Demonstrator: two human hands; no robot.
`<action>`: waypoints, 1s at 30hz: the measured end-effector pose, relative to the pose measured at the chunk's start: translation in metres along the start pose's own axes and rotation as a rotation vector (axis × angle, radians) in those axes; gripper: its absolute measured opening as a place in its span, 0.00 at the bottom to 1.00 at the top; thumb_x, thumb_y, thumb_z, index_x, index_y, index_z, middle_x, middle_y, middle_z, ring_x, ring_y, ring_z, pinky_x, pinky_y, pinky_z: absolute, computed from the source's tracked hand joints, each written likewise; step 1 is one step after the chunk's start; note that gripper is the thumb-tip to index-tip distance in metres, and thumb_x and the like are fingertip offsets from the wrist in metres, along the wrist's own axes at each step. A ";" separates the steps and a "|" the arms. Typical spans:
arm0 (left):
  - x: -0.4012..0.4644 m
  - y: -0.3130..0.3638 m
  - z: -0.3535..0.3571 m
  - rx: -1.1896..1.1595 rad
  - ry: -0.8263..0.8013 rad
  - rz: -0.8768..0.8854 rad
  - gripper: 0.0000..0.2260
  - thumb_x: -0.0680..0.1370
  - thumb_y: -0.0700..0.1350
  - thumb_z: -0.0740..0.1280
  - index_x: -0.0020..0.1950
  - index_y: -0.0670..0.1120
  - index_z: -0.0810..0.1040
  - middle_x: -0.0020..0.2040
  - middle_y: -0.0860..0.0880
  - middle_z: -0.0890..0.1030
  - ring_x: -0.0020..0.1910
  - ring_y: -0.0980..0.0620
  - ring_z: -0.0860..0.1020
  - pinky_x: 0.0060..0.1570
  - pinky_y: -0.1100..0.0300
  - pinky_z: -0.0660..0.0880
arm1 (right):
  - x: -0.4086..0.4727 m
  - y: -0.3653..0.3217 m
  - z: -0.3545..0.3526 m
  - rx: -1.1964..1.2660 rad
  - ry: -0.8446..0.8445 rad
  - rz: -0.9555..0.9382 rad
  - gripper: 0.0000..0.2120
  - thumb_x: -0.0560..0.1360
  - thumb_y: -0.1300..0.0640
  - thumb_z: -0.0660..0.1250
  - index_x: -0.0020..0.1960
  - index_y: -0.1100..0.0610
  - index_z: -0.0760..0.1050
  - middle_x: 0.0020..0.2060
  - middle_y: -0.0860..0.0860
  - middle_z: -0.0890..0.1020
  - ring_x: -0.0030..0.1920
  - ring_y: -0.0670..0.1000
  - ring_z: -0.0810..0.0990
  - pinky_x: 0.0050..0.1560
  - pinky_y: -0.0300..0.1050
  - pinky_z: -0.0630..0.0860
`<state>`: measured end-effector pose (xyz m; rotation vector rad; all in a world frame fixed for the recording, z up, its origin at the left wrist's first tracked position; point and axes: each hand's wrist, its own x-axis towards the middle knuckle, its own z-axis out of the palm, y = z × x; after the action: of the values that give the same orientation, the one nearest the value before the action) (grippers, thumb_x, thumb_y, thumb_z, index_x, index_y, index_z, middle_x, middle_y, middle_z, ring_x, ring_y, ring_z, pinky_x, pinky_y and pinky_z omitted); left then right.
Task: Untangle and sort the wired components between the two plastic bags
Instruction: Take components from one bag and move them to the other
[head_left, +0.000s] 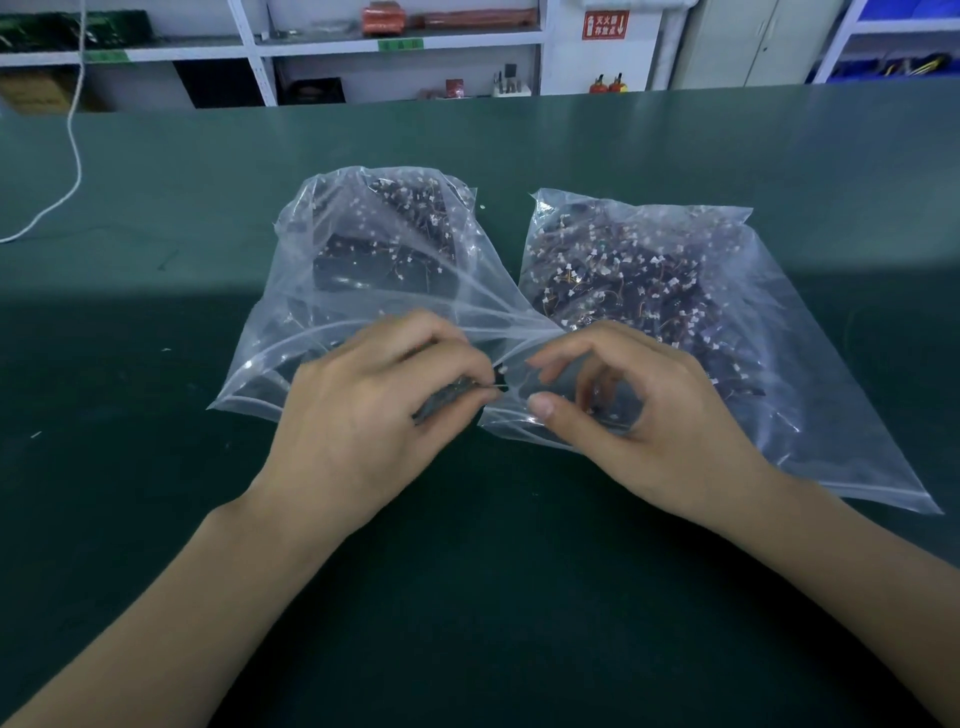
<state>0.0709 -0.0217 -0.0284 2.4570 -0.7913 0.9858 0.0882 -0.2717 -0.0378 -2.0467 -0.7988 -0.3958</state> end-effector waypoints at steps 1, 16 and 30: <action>0.000 0.003 0.002 -0.017 0.009 0.035 0.03 0.82 0.47 0.75 0.50 0.49 0.87 0.48 0.55 0.83 0.43 0.56 0.80 0.38 0.54 0.78 | 0.000 -0.001 0.000 0.014 0.002 -0.007 0.11 0.79 0.49 0.74 0.58 0.52 0.82 0.50 0.45 0.83 0.41 0.52 0.83 0.45 0.47 0.80; 0.000 0.018 0.011 -0.214 0.046 -0.034 0.04 0.80 0.44 0.78 0.52 0.45 0.86 0.45 0.56 0.82 0.42 0.60 0.75 0.47 0.68 0.74 | 0.000 -0.004 0.003 0.124 0.022 -0.025 0.03 0.79 0.58 0.74 0.52 0.57 0.85 0.43 0.44 0.85 0.39 0.53 0.82 0.42 0.50 0.78; -0.001 0.020 0.008 -0.285 0.069 -0.179 0.04 0.81 0.47 0.76 0.49 0.47 0.85 0.44 0.59 0.80 0.40 0.52 0.79 0.37 0.57 0.74 | 0.002 -0.009 0.000 0.131 0.074 -0.005 0.01 0.80 0.59 0.74 0.51 0.56 0.83 0.41 0.39 0.82 0.40 0.53 0.81 0.44 0.50 0.78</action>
<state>0.0615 -0.0412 -0.0321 2.1941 -0.6279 0.8250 0.0835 -0.2676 -0.0314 -1.8978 -0.7645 -0.4092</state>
